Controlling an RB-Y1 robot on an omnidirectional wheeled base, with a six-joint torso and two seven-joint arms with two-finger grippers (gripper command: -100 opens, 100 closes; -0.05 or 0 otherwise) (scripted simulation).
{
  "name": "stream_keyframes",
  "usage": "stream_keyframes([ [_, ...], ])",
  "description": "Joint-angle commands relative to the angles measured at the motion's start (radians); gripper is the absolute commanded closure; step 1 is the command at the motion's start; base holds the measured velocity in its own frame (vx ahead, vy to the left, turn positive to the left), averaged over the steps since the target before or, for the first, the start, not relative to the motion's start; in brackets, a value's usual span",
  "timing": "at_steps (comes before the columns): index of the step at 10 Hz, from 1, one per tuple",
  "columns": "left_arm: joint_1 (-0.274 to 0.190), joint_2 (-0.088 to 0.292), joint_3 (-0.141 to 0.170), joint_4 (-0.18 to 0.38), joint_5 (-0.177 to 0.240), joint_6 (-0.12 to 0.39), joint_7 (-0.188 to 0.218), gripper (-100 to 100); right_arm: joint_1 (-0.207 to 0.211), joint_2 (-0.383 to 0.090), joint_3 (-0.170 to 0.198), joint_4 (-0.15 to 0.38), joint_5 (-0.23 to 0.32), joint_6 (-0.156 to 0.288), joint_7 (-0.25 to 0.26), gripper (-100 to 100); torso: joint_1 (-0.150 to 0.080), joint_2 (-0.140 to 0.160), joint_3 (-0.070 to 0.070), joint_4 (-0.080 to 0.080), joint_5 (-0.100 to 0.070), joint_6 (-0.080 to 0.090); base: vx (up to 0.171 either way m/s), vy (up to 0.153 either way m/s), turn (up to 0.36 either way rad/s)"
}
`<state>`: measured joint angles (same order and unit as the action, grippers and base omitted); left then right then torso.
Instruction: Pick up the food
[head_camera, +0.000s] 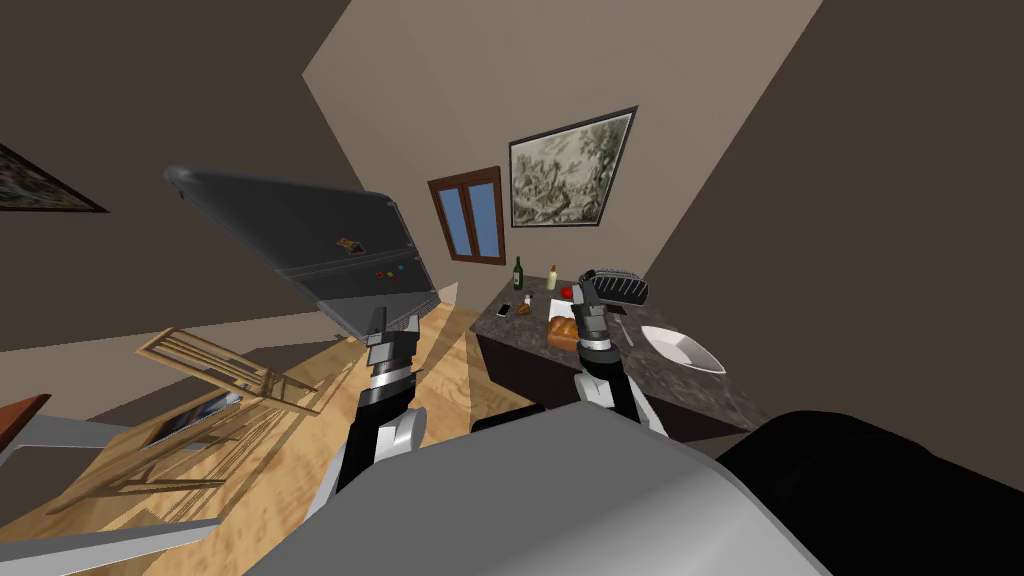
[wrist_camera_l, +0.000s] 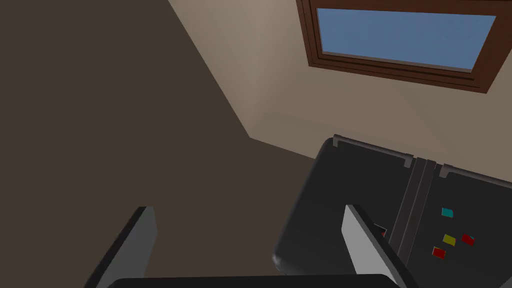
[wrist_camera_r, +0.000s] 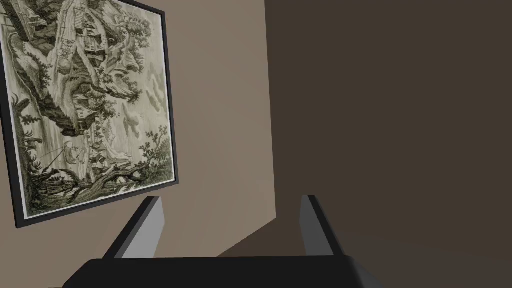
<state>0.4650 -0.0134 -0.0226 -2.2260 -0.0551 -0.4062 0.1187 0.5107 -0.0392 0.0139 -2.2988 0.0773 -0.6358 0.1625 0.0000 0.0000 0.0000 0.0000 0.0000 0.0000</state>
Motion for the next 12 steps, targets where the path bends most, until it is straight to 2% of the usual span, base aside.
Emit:
stream_keyframes([
  [1,0.000,0.000,0.000,0.000,0.000,0.000,0.000,0,-0.016,-0.043,0.010,0.024,0.025,0.000,0.015,-100,0.000,0.000,0.000,0.000,0.000,0.000,-0.073,0.058,-0.030],
  [4,0.000,0.000,0.000,0.000,0.000,0.000,0.000,0,-0.058,-0.119,0.035,0.087,0.085,0.000,0.051,-100,0.008,0.010,0.006,0.002,0.002,0.000,-0.154,0.127,-0.041],
  [7,0.000,0.000,0.000,0.000,0.000,0.000,0.000,0,-0.121,-0.209,0.074,0.186,0.173,0.000,0.104,-100,0.009,0.009,0.005,0.002,0.002,0.000,-0.132,0.150,-0.012],
  [8,0.000,0.000,0.000,0.000,0.000,0.000,0.000,0,-0.121,-0.219,0.074,0.186,0.173,0.000,0.104,-100,0.012,0.008,0.005,0.002,0.003,0.000,-0.074,0.141,-0.009],
  [10,0.000,0.000,0.000,0.000,0.000,0.000,0.000,0,-0.173,-0.287,0.109,0.250,0.241,-0.001,0.149,-100,0.008,0.004,0.003,0.001,0.002,0.000,-0.076,0.142,0.011],
  [11,0.000,0.000,0.000,0.000,0.000,0.000,0.000,0,-0.173,-0.296,0.109,0.271,0.246,-0.001,0.149,-100,0.011,0.005,0.003,0.001,0.002,0.000,-0.082,0.134,-0.002],
  [12,0.000,0.000,0.000,0.000,0.000,0.000,0.000,0,-0.202,-0.335,0.129,0.301,0.286,-0.002,0.174,-100,0.009,0.005,0.003,0.001,0.002,0.000,-0.083,0.107,0.019],
])
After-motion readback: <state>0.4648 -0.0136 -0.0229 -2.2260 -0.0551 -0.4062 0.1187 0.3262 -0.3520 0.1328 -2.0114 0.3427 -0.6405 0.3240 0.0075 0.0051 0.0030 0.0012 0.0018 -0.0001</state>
